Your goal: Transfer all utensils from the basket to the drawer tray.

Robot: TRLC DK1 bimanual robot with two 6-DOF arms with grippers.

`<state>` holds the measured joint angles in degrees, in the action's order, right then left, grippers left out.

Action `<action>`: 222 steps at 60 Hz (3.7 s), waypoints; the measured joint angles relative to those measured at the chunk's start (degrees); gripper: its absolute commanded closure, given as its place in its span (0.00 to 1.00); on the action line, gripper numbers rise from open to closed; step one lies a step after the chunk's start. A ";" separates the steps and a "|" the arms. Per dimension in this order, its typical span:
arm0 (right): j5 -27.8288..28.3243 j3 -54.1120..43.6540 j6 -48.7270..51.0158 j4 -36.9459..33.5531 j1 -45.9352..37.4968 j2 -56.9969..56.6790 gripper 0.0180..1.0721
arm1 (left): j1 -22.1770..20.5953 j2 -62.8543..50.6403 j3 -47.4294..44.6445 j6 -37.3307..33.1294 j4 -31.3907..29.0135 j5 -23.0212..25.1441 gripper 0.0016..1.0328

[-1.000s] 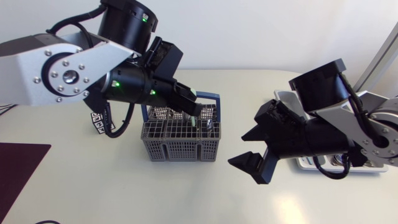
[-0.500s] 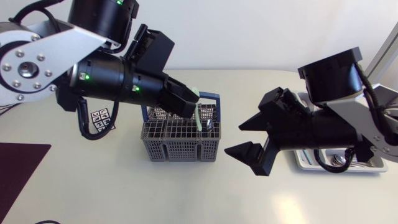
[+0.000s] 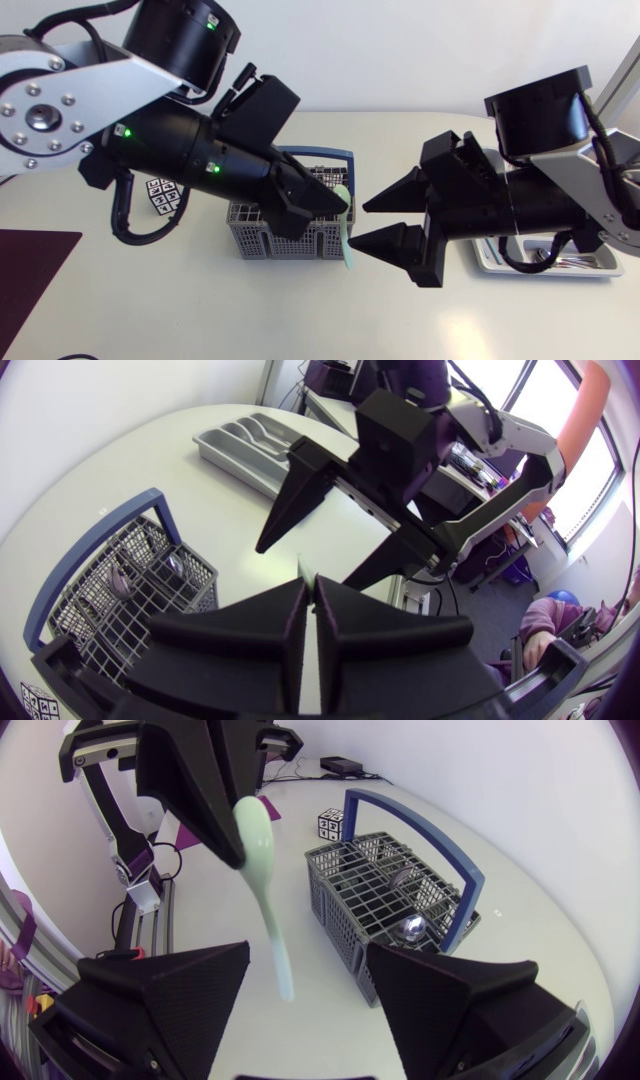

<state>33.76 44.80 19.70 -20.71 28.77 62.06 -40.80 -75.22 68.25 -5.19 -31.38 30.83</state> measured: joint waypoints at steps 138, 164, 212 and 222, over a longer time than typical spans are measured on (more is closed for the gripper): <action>-5.51 -4.92 24.81 -6.47 -39.19 -2.19 0.95 | 3.96 -1.44 1.36 2.12 6.47 -16.26 0.05; -8.09 -5.18 46.49 12.39 -70.31 13.79 0.95 | 1.68 -6.58 1.33 1.95 6.40 -19.63 0.05; -14.32 -15.19 61.07 29.81 -75.03 22.34 0.09 | -1.40 -10.08 1.33 1.55 6.43 -24.30 0.05; -12.39 -13.84 60.87 20.37 -76.02 17.84 0.07 | -2.36 -10.82 1.33 1.55 6.43 -25.27 0.05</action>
<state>21.37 30.96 80.58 -0.34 -47.24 79.90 -43.16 -86.04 69.58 -3.64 -24.95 5.56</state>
